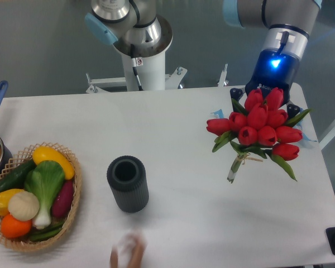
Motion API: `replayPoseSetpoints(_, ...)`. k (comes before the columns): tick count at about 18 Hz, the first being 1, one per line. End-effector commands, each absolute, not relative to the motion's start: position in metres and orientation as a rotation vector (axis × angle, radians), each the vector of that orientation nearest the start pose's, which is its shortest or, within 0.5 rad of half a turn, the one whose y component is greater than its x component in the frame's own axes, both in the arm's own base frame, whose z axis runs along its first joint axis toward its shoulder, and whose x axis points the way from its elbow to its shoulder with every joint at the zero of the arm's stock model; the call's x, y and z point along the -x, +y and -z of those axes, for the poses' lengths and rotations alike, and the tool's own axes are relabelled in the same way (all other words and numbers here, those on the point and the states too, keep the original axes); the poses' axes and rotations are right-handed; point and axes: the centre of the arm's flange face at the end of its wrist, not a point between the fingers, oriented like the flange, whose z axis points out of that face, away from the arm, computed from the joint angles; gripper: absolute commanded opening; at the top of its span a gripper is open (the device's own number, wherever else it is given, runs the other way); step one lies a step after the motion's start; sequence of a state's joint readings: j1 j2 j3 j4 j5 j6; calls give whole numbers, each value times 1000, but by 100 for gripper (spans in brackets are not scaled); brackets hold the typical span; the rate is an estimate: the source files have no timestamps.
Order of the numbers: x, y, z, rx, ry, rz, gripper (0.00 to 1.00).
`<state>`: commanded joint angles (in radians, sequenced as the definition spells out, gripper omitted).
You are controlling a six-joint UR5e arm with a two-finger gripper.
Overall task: Place the flowers on the table
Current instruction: 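Lift the red tulip bouquet upward with the gripper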
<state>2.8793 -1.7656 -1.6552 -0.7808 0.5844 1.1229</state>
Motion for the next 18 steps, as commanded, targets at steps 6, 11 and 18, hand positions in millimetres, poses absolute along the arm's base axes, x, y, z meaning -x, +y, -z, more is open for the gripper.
replayPoseSetpoints(6,495,349,-476,2133,73,-175,31)
replayPoseSetpoints(11,488,342,-483,2242,51,-276,31)
replayPoseSetpoints(18,472,375,-457,2584,84,-470,31)
